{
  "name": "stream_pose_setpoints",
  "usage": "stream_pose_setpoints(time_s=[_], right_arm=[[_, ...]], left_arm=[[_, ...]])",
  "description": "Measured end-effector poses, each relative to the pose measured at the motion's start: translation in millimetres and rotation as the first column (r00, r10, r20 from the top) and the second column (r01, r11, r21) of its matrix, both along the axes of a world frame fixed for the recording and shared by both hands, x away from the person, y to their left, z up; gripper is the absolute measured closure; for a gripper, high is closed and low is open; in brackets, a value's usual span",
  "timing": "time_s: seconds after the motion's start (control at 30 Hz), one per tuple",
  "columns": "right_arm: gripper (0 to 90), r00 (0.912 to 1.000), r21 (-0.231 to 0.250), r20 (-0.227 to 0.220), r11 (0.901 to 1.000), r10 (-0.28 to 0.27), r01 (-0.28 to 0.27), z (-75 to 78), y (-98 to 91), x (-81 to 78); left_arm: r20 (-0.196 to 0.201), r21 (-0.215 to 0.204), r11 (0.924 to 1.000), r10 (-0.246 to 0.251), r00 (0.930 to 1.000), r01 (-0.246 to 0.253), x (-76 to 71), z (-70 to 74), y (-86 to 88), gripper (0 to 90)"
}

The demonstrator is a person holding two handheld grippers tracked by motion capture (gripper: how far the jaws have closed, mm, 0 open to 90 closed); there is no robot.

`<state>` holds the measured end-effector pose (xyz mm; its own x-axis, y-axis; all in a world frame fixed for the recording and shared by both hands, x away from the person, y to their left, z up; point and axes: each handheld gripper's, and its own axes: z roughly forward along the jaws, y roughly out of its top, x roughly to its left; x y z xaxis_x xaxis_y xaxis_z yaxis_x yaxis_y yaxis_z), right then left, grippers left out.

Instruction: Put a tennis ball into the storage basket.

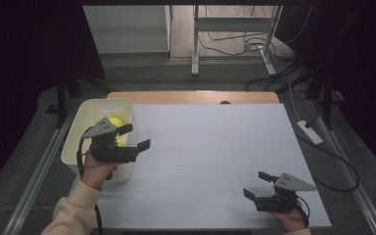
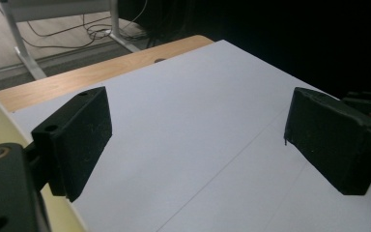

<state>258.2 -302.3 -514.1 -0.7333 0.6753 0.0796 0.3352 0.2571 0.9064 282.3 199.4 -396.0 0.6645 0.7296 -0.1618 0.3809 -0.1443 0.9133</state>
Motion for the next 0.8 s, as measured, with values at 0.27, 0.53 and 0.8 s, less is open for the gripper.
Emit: stream_pose_setpoints(time_s=[0.27, 0.53, 0.8], right_arm=[[11.2, 1.0, -0.001, 0.004, 1.0, 0.0, 0.0, 0.0, -0.7, -0.7], [11.1, 1.0, -0.006, 0.001, 1.0, -0.001, 0.001, 0.3, 1.2, -2.1], [11.2, 1.0, -0.008, 0.002, 1.0, -0.001, 0.001, 0.2, 1.4, -2.3]], left_arm=[[0.007, 0.0, 0.9982, -0.059, 0.9982, 0.059, -12.4, -9.0, -15.1, 11.3], [0.026, -0.003, 0.996, -0.089, 0.9957, 0.089, -28.5, -17.3, -22.8, 11.5], [0.03, 0.013, 0.9947, -0.102, 0.9943, 0.102, -42.9, -32.0, -26.1, 11.5]])
